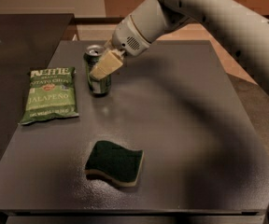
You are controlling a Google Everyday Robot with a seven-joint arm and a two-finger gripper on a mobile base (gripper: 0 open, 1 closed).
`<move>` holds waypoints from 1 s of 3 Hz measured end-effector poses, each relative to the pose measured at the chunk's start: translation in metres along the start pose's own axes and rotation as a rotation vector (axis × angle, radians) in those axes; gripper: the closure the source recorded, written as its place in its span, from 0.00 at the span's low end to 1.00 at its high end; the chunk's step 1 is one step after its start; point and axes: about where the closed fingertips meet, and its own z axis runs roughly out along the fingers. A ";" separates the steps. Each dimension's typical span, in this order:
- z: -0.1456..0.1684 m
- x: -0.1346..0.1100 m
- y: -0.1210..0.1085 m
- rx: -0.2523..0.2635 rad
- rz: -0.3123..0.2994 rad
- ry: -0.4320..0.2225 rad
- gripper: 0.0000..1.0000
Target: Move green can near green jalapeno chip bag
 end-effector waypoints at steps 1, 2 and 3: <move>0.019 -0.008 0.006 -0.015 -0.009 0.003 0.84; 0.033 -0.010 0.012 -0.028 -0.015 0.008 0.60; 0.035 -0.010 0.013 -0.031 -0.016 0.009 0.37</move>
Offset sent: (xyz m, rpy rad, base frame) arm -0.0151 0.0427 -0.0215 -0.0103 0.0094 0.0377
